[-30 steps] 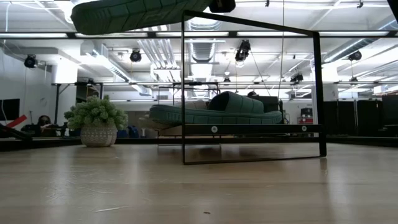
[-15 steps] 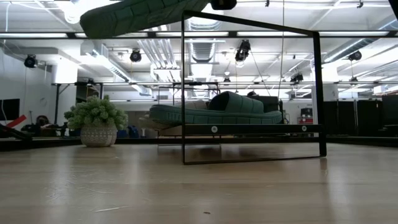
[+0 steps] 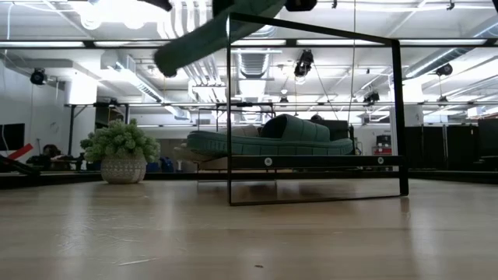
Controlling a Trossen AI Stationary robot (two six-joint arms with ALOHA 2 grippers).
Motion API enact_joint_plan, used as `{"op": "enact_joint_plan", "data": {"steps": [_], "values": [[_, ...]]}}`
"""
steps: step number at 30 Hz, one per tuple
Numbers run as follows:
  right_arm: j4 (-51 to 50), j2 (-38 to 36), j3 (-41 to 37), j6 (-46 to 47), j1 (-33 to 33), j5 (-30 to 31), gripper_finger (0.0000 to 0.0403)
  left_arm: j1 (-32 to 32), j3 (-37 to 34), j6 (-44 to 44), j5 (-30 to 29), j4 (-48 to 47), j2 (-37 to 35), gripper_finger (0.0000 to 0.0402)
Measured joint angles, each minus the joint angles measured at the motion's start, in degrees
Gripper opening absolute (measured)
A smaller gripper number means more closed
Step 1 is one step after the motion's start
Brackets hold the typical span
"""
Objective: Pick and place slides into the shelf
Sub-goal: Put the green slipper on the shelf
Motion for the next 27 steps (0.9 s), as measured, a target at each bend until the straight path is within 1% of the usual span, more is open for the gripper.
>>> {"op": "enact_joint_plan", "data": {"steps": [3,7,11,15,19,22,24,27], "values": [[-2.26,-0.88,0.00,0.04,0.02,1.80,0.0008,0.00,0.00,-10.04,-0.09,-4.05,-1.97,0.0207],[-4.60,-2.36,-0.02,0.76,0.02,3.59,0.0008,-0.15,-0.02,-16.89,-0.86,-4.51,-5.91,0.0207],[-6.66,-4.54,-0.55,1.40,0.02,5.58,0.0008,-0.15,-0.02,-18.60,-1.11,-3.62,-10.13,0.0207],[-7.85,-7.42,-2.19,1.77,0.02,7.37,0.0008,-0.15,-0.02,-18.55,-0.80,1.08,-14.56,0.0207],[-2.76,-11.46,-5.45,4.18,0.02,7.40,0.0008,-0.15,-0.02,-17.71,0.88,5.23,-18.58,0.0207],[5.66,-14.59,-9.15,8.58,0.56,5.11,0.0008,-0.14,-0.02,-15.49,3.18,7.56,-20.66,0.0207],[10.21,-16.34,-11.87,11.34,1.32,3.14,0.0008,-0.13,-0.02,-15.15,3.35,8.47,-21.48,0.0207],[13.67,-18.82,-16.27,15.70,3.21,1.54,0.0008,-0.13,-0.02,-15.06,3.40,8.29,-22.20,0.0207]]}}
